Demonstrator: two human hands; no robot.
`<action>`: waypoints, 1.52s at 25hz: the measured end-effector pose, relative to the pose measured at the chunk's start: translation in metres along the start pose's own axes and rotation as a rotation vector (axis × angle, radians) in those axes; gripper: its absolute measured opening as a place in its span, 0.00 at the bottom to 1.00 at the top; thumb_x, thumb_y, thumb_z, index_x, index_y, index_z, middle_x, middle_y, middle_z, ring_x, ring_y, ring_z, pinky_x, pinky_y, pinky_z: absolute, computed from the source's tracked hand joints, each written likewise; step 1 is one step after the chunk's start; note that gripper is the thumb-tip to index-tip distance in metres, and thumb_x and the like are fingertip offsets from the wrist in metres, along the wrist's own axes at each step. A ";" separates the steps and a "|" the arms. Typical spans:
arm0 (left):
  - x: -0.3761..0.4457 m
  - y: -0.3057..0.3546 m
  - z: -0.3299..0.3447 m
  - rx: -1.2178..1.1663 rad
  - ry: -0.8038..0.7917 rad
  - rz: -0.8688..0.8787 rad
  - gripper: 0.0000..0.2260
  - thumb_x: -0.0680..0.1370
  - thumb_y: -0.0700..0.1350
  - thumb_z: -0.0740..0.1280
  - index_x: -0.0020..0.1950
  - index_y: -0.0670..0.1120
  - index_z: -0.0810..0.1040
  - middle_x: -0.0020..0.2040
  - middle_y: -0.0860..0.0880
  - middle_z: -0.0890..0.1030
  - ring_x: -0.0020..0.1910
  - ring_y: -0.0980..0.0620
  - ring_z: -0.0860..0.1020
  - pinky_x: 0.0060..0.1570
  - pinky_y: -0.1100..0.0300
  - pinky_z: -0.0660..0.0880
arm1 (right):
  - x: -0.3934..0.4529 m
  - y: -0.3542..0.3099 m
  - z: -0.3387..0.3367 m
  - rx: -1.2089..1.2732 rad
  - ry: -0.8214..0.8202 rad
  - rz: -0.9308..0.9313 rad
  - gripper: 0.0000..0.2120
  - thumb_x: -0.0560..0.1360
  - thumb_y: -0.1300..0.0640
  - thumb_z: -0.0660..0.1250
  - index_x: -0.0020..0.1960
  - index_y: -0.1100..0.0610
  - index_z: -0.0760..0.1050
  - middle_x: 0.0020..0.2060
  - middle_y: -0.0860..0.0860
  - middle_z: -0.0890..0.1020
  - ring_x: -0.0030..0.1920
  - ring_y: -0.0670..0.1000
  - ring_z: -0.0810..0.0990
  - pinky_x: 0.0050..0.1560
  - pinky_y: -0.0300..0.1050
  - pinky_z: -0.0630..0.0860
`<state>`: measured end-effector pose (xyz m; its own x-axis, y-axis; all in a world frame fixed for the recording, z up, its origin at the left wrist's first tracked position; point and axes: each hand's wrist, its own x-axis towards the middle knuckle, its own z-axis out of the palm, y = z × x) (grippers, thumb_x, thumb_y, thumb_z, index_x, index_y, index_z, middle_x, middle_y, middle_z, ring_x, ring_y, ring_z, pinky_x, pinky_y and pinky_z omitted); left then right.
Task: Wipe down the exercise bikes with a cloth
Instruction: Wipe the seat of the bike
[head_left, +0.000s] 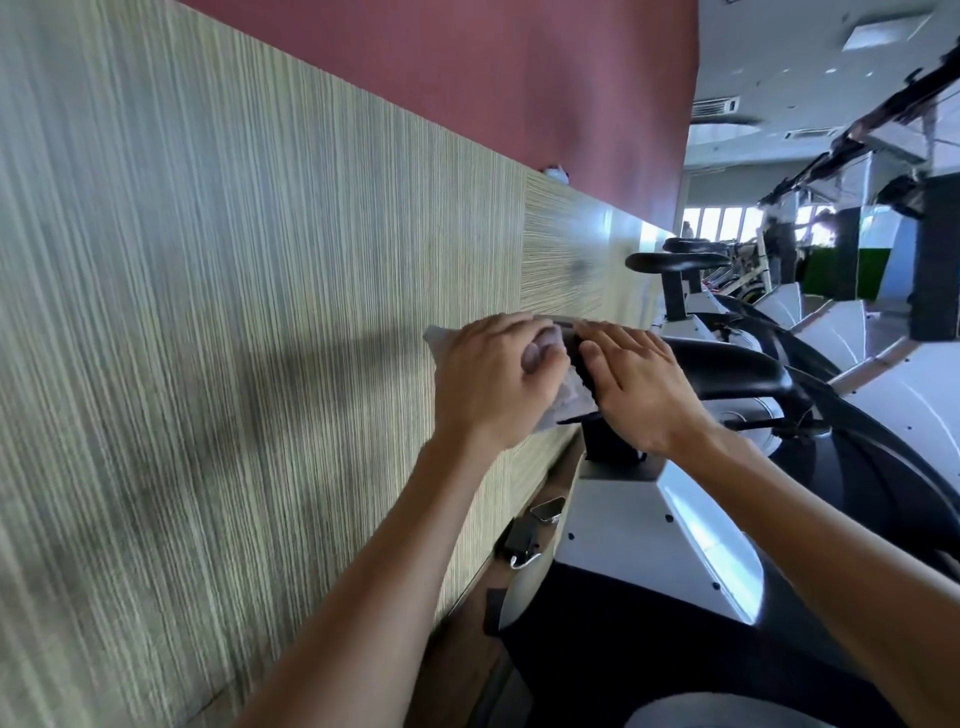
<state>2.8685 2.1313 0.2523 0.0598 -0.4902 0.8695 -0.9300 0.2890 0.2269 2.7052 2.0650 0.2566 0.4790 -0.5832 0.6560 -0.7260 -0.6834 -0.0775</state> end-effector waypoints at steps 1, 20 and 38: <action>0.012 -0.003 -0.002 0.003 -0.097 -0.065 0.21 0.79 0.56 0.57 0.59 0.50 0.85 0.62 0.52 0.83 0.62 0.52 0.79 0.66 0.48 0.72 | 0.001 0.002 -0.001 0.033 -0.011 -0.001 0.33 0.80 0.44 0.40 0.76 0.57 0.69 0.75 0.53 0.72 0.76 0.54 0.66 0.77 0.48 0.54; 0.030 0.042 0.000 0.428 -0.469 0.108 0.28 0.78 0.63 0.52 0.69 0.51 0.77 0.67 0.51 0.80 0.65 0.50 0.77 0.74 0.43 0.60 | -0.004 0.041 -0.047 0.021 0.055 0.088 0.15 0.79 0.49 0.58 0.55 0.52 0.82 0.48 0.56 0.85 0.48 0.64 0.81 0.45 0.52 0.79; 0.066 0.022 -0.021 0.191 -0.799 0.044 0.29 0.83 0.65 0.54 0.81 0.54 0.62 0.81 0.55 0.62 0.79 0.57 0.57 0.76 0.55 0.54 | 0.012 0.060 -0.065 0.184 -0.090 -0.021 0.20 0.75 0.49 0.61 0.62 0.48 0.83 0.59 0.46 0.84 0.58 0.55 0.84 0.59 0.56 0.80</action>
<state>2.8593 2.1229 0.3241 -0.1873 -0.9402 0.2846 -0.9754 0.2122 0.0591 2.6353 2.0459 0.3084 0.5411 -0.5994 0.5899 -0.6167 -0.7597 -0.2062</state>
